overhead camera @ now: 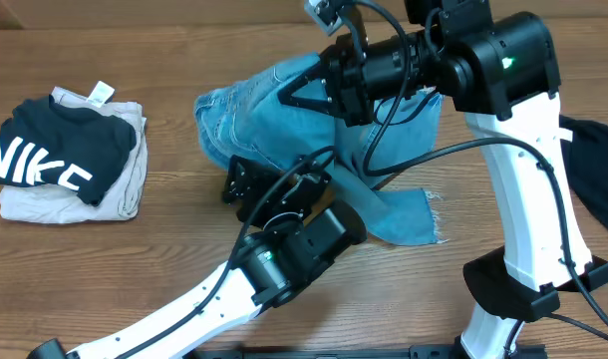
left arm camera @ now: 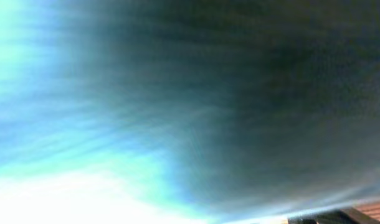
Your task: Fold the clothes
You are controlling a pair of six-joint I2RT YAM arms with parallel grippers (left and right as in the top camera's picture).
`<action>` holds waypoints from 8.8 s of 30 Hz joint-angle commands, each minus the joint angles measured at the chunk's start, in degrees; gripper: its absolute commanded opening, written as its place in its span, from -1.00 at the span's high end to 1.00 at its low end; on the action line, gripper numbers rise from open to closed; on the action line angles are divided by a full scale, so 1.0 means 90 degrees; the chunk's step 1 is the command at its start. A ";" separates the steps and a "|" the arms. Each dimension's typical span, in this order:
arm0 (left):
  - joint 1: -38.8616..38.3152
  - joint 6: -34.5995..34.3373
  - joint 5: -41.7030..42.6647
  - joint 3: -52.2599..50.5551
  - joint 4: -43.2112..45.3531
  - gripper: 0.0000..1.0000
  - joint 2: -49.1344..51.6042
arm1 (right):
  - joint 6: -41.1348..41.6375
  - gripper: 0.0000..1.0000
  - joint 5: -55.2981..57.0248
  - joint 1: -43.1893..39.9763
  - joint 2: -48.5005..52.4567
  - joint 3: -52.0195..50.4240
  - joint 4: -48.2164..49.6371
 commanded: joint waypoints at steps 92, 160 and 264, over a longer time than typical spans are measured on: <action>0.6193 0.7684 -0.2064 0.1967 0.8789 0.80 -0.1115 | 0.3276 -0.33 0.4811 0.0175 0.0806 -0.8077 0.1940; 0.6076 0.7684 -0.2118 0.1965 0.8602 0.71 -0.1115 | 0.6285 -0.34 0.4262 -0.0189 -0.1003 -1.0576 0.4845; -0.5792 0.9658 -0.1294 0.7740 0.7106 -0.78 -0.1287 | 0.3854 0.92 0.5693 -0.5513 -0.3412 -0.5270 0.0840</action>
